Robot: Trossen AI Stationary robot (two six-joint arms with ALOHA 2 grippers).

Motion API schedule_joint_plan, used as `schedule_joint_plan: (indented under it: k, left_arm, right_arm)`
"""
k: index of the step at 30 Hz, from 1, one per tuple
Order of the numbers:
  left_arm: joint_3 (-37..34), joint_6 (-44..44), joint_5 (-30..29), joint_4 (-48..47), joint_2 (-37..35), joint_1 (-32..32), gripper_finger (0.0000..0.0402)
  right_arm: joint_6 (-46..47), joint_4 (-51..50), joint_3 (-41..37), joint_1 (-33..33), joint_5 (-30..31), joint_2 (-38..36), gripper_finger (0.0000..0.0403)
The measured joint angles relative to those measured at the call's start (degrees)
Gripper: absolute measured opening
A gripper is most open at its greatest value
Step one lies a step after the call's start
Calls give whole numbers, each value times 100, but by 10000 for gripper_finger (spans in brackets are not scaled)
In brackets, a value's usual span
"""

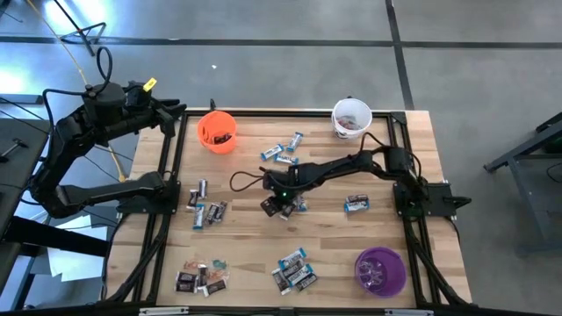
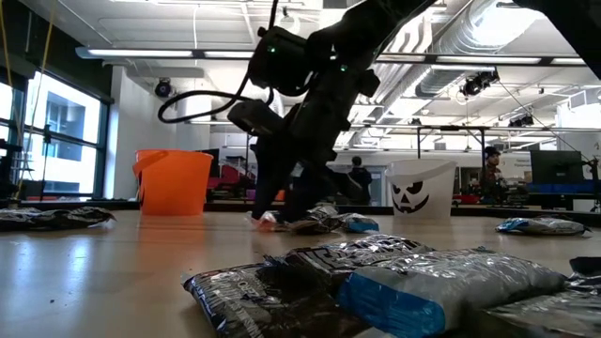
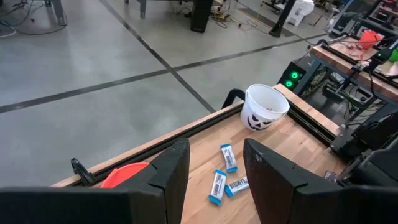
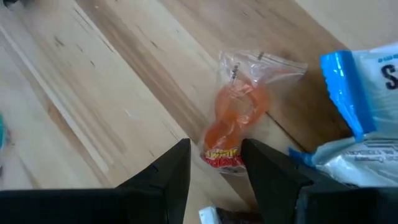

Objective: Sort candy
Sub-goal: Put the orange gummy into the white bucket

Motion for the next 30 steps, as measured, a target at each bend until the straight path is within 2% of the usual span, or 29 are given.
schedule_joint_plan:
  k: [3, 6, 13, 21, 30]
  left_arm:
    - [0, 2, 5, 0, 0, 0, 140]
    - [0, 26, 7, 0, 0, 0, 140]
    - [0, 42, 15, -1, 0, 0, 140]
    - [0, 44, 15, -1, 0, 0, 140]
    - [0, 54, 13, -2, 0, 0, 140]
  right_arm:
    - [128, -4, -2, 19, 235, 2, 147]
    - [188, -34, 2, 12, 287, -2, 125]
    - [267, -74, -2, 2, 333, 4, 14]
    - [382, -70, -13, -7, 123, 4, 4]
    - [361, -91, -47, -3, 176, -272, 1]
